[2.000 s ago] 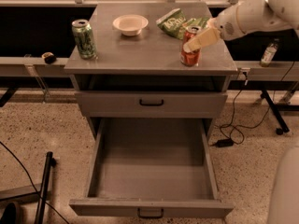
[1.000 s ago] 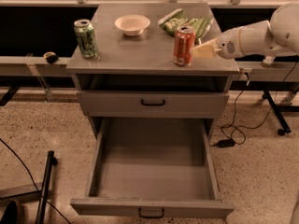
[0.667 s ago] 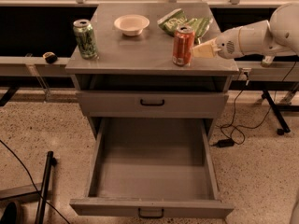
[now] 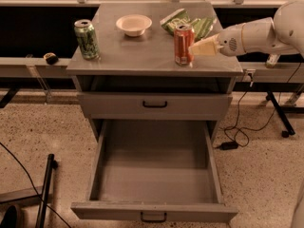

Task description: Place coke can into middle drawer

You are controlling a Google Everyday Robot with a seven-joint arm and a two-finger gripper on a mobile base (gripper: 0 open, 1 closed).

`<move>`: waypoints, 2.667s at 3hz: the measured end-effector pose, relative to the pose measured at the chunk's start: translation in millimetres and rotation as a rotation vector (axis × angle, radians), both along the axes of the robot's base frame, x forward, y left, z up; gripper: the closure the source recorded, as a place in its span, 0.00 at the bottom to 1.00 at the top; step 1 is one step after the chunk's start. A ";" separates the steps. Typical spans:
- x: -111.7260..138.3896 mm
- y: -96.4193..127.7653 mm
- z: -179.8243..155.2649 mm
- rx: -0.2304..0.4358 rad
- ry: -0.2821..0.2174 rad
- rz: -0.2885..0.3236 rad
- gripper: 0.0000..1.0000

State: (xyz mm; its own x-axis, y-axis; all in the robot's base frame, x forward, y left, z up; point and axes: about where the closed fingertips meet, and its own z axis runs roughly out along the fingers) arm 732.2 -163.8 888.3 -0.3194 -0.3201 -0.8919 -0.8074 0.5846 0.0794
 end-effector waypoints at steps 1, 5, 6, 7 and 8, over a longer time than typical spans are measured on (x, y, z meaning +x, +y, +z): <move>3.1 5.0 11.9 0.039 -0.033 0.016 0.02; 41.5 61.1 -10.6 0.163 -0.128 0.101 0.41; 41.1 74.6 7.3 0.314 -0.177 0.172 0.71; 16.0 87.3 28.5 0.391 -0.167 0.287 0.95; -32.9 57.1 25.6 0.294 -0.058 0.332 1.00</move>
Offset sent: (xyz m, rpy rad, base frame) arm 0.0169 0.0251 0.0053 0.0999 -0.0352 0.0677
